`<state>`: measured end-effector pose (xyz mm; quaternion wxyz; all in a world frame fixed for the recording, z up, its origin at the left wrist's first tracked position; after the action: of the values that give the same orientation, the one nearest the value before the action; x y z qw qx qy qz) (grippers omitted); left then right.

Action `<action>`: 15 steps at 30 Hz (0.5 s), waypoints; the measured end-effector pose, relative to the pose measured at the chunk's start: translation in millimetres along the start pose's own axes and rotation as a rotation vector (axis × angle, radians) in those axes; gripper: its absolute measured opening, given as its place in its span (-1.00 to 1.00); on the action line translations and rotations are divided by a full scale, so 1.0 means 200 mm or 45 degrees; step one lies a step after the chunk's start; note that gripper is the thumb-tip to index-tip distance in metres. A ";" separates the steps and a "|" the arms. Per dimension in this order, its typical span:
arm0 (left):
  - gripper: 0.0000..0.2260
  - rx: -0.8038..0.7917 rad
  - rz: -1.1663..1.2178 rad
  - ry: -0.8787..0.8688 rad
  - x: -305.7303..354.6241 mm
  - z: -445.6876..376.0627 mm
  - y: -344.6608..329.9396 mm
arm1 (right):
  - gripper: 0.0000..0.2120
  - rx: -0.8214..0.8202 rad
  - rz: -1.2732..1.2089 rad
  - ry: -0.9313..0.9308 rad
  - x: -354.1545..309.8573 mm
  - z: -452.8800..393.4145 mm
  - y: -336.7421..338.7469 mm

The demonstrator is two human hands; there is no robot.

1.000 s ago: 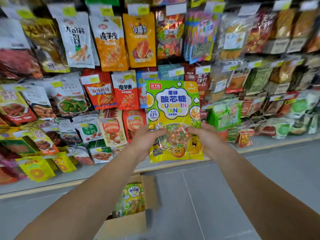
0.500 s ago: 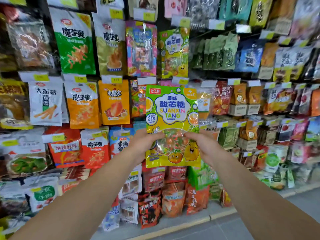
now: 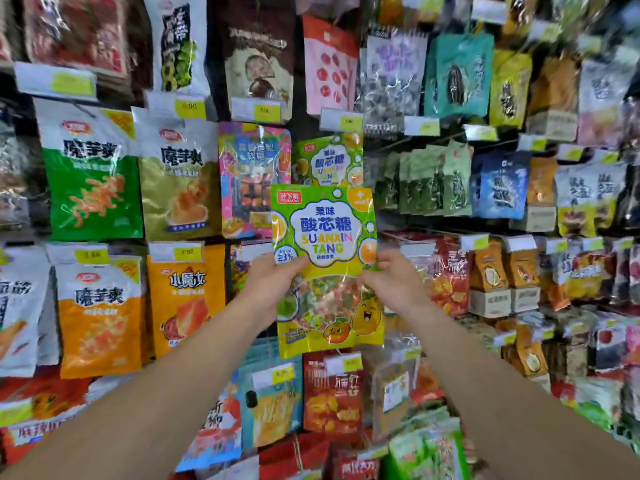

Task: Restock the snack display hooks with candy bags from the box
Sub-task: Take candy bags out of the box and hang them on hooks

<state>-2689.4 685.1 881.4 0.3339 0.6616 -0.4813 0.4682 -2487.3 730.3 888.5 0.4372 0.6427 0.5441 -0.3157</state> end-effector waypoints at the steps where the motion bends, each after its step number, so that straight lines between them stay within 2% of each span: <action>1: -0.94 0.030 -0.034 -0.019 0.01 -0.10 0.00 | -0.71 0.041 0.049 0.050 -0.03 -0.11 -0.01; 3: -0.96 0.079 -0.159 -0.080 0.05 -0.21 0.00 | -0.73 0.113 0.154 0.192 -0.12 -0.29 -0.01; 7: -0.96 0.192 -0.250 -0.175 0.15 -0.42 -0.02 | -0.48 0.115 0.350 0.521 -0.31 -0.60 0.00; 12: -0.95 0.266 -0.313 -0.216 0.22 -0.67 -0.09 | -0.50 0.131 0.481 0.823 -0.50 -0.93 0.02; 13: -0.88 0.310 -0.340 -0.203 0.23 -0.71 -0.10 | -0.50 0.139 0.521 0.864 -0.52 -0.99 0.03; 15: -0.63 0.383 -0.382 -0.159 0.22 -0.81 -0.12 | -0.48 0.143 0.610 0.943 -0.55 -1.12 0.04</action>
<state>-2710.2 822.7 977.1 0.2670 0.7959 -0.3221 0.4377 -2517.6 886.5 1080.3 0.2380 0.8432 0.4818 0.0170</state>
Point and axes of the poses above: each hand's wrist, its own z-axis away from the middle knuckle, its own y-axis out of the back of the hand, x = y × z, the point moved 3 cm from there along -z, towards the middle knuckle, and after that the axes turned 7 degrees about -z, right-handed, at the moved point
